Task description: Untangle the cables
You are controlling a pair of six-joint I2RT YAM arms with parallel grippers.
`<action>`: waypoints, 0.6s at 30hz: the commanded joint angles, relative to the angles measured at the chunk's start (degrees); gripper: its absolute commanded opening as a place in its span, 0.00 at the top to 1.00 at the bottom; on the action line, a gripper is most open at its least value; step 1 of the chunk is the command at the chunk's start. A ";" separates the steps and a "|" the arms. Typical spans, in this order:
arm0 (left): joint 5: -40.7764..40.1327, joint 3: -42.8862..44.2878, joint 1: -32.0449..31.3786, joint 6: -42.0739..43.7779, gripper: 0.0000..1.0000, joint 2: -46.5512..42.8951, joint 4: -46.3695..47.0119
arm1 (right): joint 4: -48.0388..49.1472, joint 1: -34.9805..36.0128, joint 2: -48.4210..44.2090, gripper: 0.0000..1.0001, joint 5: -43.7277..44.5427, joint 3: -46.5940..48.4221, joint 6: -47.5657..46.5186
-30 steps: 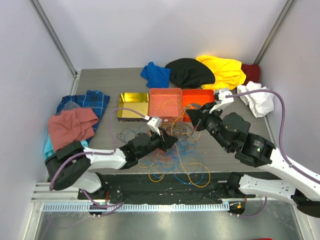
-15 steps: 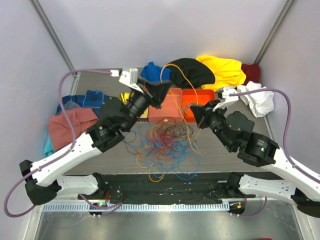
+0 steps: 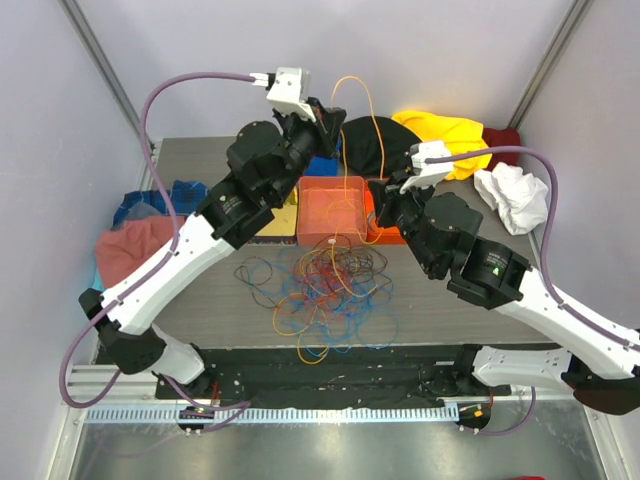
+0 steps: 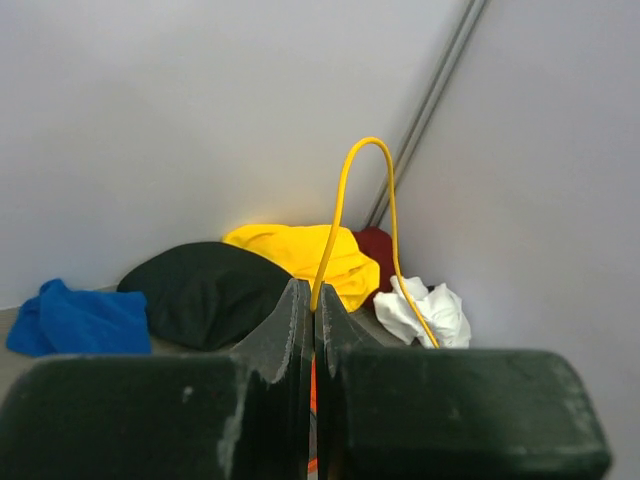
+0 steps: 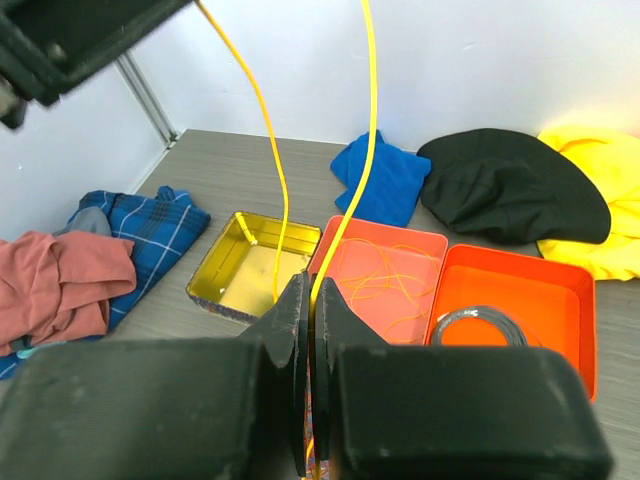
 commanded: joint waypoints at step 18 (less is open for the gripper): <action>2.83 30.85 0.89 7.51 1.00 9.92 -6.95 | 2.73 -0.16 -4.06 0.33 -5.56 -9.50 2.83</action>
